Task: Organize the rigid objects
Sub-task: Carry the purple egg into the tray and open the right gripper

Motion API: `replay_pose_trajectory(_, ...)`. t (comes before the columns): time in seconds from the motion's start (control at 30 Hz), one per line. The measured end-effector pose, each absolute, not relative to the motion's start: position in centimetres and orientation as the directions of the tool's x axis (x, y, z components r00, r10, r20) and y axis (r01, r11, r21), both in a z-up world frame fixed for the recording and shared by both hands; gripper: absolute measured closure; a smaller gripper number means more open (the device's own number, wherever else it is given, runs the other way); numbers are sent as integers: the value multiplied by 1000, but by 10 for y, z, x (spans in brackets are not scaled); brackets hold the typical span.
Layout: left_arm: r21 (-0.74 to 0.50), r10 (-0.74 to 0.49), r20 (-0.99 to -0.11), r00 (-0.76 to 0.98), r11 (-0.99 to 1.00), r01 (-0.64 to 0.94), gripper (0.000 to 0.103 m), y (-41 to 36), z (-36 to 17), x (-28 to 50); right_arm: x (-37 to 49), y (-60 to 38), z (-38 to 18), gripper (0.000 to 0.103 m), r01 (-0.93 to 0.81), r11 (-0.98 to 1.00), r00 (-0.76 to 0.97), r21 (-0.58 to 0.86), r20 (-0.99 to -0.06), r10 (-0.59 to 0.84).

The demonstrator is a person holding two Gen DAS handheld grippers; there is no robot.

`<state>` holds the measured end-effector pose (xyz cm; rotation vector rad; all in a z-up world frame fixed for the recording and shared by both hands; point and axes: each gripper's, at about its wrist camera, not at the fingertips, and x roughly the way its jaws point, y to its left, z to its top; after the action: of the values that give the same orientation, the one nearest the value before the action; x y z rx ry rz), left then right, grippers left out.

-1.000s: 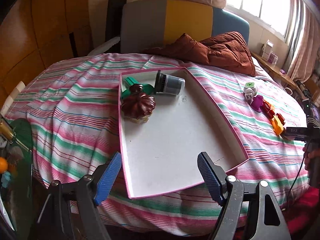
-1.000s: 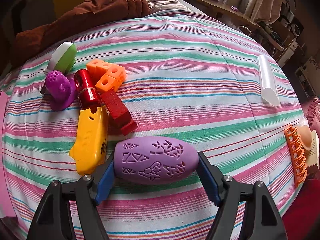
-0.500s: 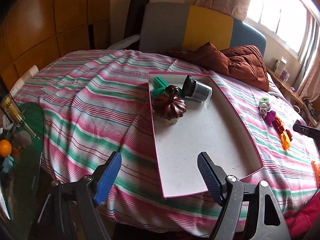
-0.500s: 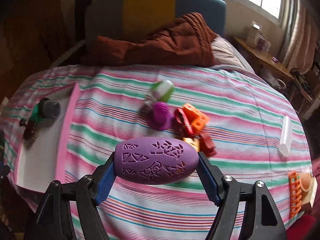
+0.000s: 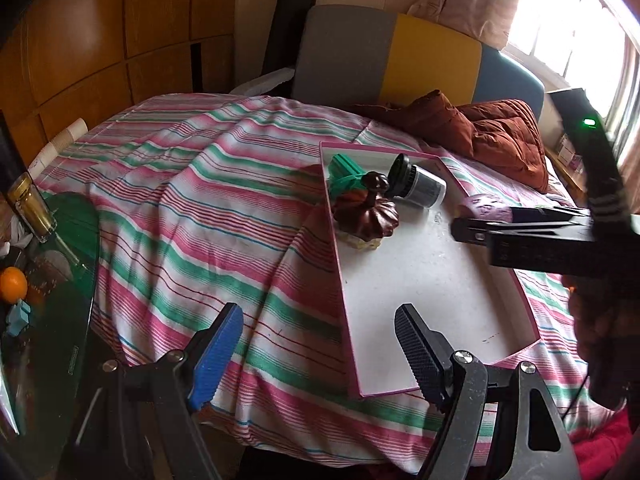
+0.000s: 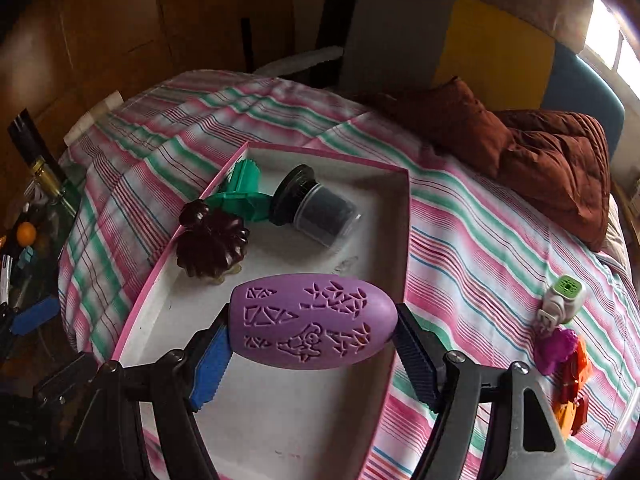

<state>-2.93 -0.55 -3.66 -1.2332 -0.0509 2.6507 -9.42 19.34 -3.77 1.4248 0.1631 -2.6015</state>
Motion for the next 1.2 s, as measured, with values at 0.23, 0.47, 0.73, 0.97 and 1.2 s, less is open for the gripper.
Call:
replay_pose_trajectory(0.23, -127, 205, -762, -614, -977, -169, 24, -10, -42, -33, -144, 185, -71, 26, 162, -985, -456, 52, -882, -122)
replay_pose_trajectory(0.47, -122, 204, -762, -614, -977, -173, 24, -9, -43, -32, -136, 193, -73, 22, 156, -980, -458, 127, -869, -185)
replay_pose_trajectory(0.73, -99, 196, -754, -627, -977, -187, 24, -5, -36, -25, -106, 199, -47, 22, 174, -975, -530, 135, -822, -208)
replay_pose_trajectory(0.97, -72, 196, -746, -637, -974, -215, 24, 6, -28, -17, -72, 210, -28, 22, 175, -981, -587, 84, -791, -172)
replay_pose_trajectory(1.2, -45, 198, -736, -647, -968, -245, 24, 16, -21, -11, -45, 240, -17, 22, 132, -988, -619, 78, -772, -144)
